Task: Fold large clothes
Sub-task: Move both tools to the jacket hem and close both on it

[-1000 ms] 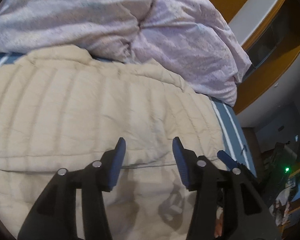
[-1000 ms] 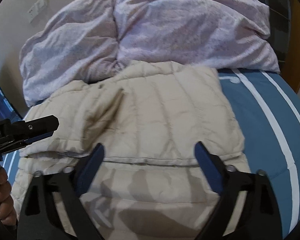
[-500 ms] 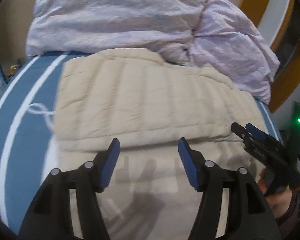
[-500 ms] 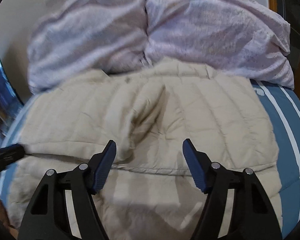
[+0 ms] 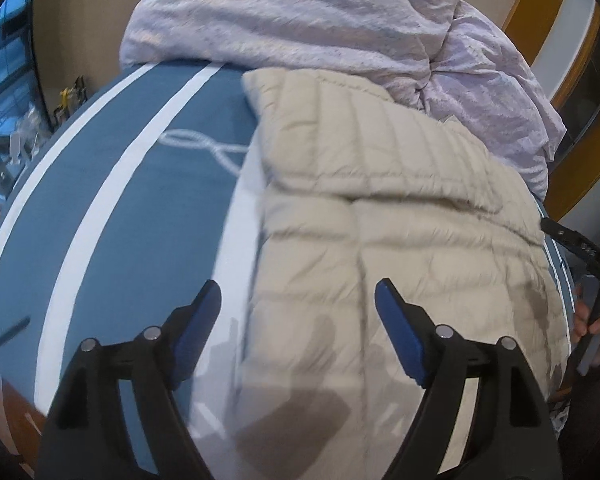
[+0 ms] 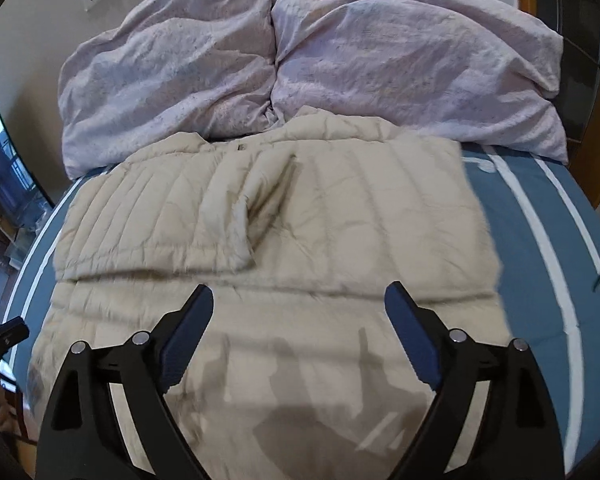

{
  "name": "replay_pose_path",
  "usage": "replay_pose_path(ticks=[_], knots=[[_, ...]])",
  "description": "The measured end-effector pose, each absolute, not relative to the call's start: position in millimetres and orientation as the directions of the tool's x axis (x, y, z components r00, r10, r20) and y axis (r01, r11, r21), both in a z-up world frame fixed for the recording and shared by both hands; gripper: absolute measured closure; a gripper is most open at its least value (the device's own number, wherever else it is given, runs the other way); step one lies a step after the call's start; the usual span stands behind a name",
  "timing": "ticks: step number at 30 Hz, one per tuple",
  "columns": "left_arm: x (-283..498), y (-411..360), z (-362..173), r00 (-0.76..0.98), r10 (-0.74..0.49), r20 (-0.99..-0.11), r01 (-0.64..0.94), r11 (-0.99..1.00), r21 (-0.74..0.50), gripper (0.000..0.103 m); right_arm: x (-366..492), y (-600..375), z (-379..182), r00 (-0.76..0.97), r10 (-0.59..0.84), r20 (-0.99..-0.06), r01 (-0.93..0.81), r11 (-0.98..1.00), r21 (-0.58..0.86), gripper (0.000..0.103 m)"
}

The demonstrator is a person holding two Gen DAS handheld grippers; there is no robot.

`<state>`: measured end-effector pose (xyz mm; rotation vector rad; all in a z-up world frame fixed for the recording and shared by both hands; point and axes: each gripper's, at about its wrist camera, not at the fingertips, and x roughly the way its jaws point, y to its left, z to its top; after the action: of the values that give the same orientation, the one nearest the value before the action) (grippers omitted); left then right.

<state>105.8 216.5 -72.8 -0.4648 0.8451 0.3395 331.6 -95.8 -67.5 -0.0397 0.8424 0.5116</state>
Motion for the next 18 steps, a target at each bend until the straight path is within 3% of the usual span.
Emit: replay_pose_path(ticks=[15,18], knots=[[33.8,198.3,-107.1,0.647,0.020,-0.762,-0.440,0.826,-0.352,0.025,272.1,-246.3,-104.5,0.517,0.385,-0.764,-0.353,0.909,0.219,0.012],[27.1,194.3,-112.4,0.650,0.009,-0.760,-0.438,0.821,-0.366,0.031,262.9,-266.8,-114.0,0.508,0.400,-0.763,-0.346,0.906,0.244,0.012]])
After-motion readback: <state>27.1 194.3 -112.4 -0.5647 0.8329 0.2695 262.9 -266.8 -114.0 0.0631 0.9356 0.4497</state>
